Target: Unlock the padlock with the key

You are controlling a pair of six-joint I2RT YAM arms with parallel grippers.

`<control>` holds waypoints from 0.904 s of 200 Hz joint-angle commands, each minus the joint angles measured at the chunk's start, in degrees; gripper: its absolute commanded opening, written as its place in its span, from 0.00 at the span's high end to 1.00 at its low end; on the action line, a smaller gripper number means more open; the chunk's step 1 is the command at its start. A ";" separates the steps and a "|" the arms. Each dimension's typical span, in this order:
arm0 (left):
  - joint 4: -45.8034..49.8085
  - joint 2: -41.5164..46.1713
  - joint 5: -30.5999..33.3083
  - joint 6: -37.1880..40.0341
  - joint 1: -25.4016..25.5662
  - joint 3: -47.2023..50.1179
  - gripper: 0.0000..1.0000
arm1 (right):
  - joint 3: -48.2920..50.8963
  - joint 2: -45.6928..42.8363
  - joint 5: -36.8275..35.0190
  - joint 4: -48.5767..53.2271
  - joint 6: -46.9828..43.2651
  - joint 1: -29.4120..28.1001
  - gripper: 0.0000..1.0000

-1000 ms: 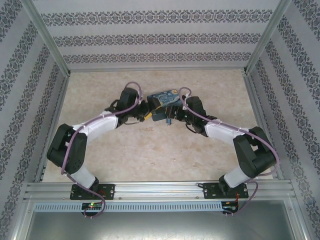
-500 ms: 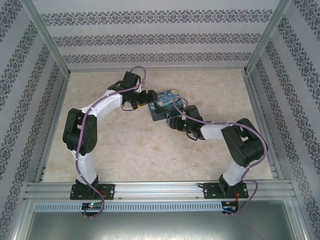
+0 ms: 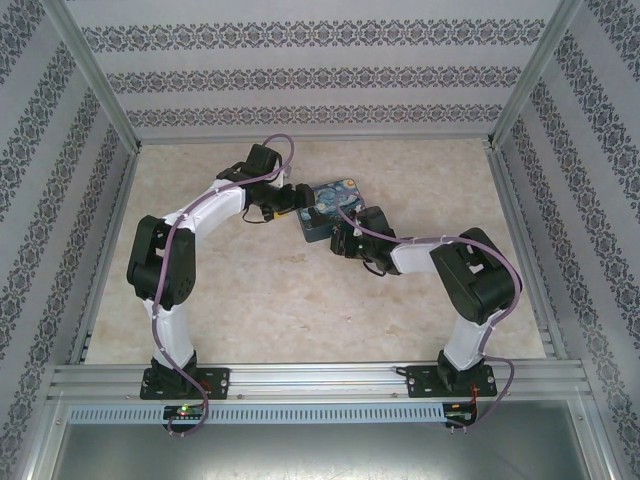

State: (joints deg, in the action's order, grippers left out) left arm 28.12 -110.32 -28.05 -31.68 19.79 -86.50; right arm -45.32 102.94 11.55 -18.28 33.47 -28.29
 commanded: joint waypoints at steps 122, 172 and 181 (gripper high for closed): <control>2.25 0.57 2.25 4.01 0.03 -0.08 0.13 | 3.17 -1.72 1.17 -1.49 1.80 1.79 1.00; 6.22 -0.46 12.09 7.67 3.97 -1.33 0.14 | 3.84 -2.06 2.27 -2.58 3.89 2.36 1.00; 5.56 -0.53 13.58 7.77 4.46 -0.93 0.14 | 3.84 -1.81 2.17 -2.95 4.46 2.37 1.00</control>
State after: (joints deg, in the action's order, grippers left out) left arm 31.00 -110.65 -21.19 -27.07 22.22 -86.59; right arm -42.59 101.69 13.41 -20.78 36.10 -26.35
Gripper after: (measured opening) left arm 0.866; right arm 0.052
